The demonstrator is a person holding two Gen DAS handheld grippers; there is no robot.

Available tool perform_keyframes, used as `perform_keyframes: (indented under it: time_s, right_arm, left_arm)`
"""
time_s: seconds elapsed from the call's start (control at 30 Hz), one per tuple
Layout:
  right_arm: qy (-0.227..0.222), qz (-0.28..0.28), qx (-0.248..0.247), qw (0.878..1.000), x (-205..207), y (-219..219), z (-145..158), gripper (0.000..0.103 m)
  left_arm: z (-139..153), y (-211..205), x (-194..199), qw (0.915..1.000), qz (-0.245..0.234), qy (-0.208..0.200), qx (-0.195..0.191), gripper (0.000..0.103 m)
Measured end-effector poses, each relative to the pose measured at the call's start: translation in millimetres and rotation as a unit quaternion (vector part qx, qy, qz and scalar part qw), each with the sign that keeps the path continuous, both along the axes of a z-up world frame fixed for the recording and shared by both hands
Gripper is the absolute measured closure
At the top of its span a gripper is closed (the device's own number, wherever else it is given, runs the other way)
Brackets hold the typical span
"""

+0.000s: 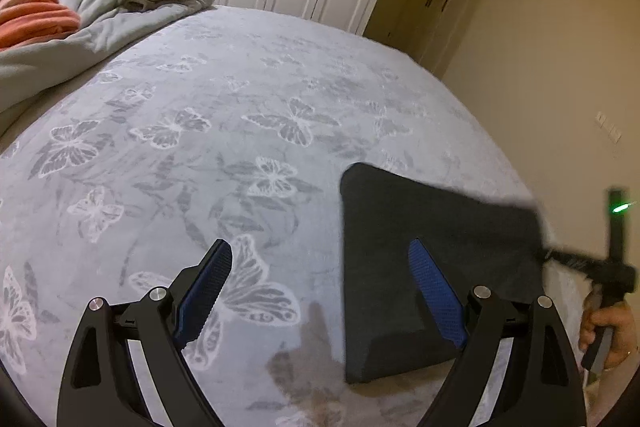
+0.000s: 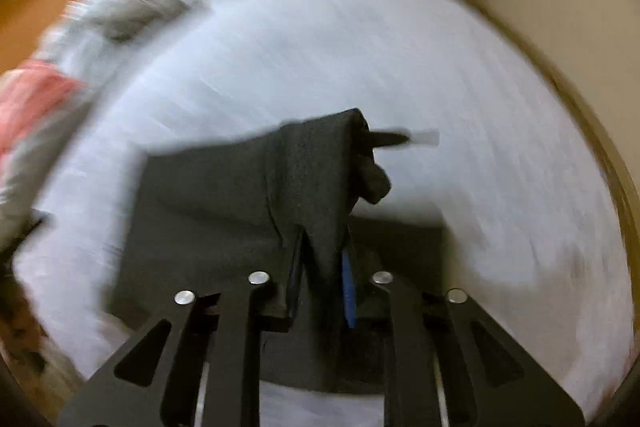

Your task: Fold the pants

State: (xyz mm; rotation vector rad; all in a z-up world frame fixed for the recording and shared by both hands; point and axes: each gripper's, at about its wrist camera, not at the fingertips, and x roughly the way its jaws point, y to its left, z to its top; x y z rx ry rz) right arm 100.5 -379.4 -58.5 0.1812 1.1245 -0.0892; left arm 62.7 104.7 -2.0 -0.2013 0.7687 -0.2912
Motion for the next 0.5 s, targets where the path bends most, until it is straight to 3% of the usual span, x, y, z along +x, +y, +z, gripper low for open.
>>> perform_keyframes:
  time_s: [0.07, 0.13, 0.23, 0.43, 0.5]
  right_arm:
    - [0.008, -0.018, 0.034, 0.999, 0, -13, -5, 0.084]
    - [-0.046, -0.028, 0.041, 0.998, -9, -23, 23, 0.084]
    - [-0.084, -0.043, 0.042, 0.995, -21, -35, 42, 0.055]
    - [-0.001, 0.002, 0.066, 0.998, 0, -7, -2, 0.054]
    - [0.008, 0.014, 0.049, 0.999, 7, 8, -12, 0.053]
  left_arm:
    - [-7, -10, 4, 0.9998, -0.001, 0.008, 0.016, 0.016]
    - [-11, -17, 6, 0.9997, -0.003, 0.014, 0.019, 0.016]
    - [-12, -24, 6, 0.9997, -0.007, 0.012, 0.019, 0.016]
    - [-20, -37, 4, 0.9987, -0.023, 0.014, 0.043, 0.016]
    - [-22, -41, 4, 0.9984, -0.027, 0.018, 0.045, 0.016]
